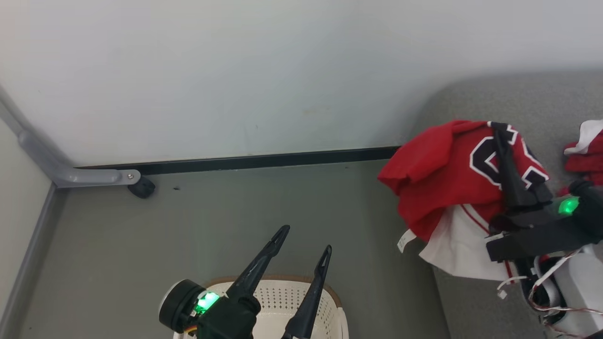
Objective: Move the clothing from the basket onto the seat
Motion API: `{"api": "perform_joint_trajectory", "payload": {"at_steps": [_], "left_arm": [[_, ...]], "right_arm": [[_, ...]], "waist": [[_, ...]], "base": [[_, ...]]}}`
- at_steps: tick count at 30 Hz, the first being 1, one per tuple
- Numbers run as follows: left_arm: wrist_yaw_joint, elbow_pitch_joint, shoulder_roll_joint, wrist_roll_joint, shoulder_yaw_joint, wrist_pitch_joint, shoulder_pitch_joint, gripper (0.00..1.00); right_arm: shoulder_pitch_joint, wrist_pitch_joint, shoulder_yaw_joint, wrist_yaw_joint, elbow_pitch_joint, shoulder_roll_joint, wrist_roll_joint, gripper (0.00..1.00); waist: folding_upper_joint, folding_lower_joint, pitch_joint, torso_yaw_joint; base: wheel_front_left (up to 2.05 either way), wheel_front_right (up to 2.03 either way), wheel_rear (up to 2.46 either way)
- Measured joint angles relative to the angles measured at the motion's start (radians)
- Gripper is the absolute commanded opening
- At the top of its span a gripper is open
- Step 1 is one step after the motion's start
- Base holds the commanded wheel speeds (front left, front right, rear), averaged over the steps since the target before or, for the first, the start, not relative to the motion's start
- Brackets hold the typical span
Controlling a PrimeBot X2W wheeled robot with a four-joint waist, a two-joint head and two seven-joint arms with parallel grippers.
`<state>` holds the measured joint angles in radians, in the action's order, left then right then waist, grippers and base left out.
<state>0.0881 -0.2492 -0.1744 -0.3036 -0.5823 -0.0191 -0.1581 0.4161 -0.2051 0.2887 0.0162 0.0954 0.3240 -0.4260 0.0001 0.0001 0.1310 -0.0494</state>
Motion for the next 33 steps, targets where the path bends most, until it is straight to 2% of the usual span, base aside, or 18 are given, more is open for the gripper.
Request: {"api": "perform_joint_trajectory", "payload": {"at_steps": [6, 12, 24, 33], "left_arm": [[0.000, -0.017, 0.000, 0.014, -0.016, 0.000, 0.000, 1.00], [0.000, -0.037, -0.012, 0.024, -0.021, 0.009, -0.002, 1.00], [-0.019, -0.061, -0.055, 0.072, -0.015, 0.038, -0.061, 1.00], [-0.038, -0.073, -0.074, 0.085, -0.031, 0.071, -0.100, 1.00]], "right_arm": [[0.013, -0.009, -0.069, -0.023, -0.004, 0.036, -0.012, 0.00], [0.032, -0.017, -0.105, -0.043, -0.033, 0.042, -0.020, 0.00], [0.108, -0.027, -0.160, -0.051, -0.017, 0.029, -0.058, 0.00], [0.233, -0.034, -0.275, -0.045, 0.069, 0.087, -0.104, 0.00]], "waist": [[0.0000, 0.0000, 0.046, -0.022], [0.0000, 0.0001, 0.098, -0.048], [0.0000, 0.0000, 0.202, -0.155], [0.0001, 0.0000, 0.295, -0.227]], "base": [[0.00, 0.00, 0.00], [0.00, 0.00, 0.00], [0.00, 0.00, 0.00], [0.00, 0.00, 0.00]]}}
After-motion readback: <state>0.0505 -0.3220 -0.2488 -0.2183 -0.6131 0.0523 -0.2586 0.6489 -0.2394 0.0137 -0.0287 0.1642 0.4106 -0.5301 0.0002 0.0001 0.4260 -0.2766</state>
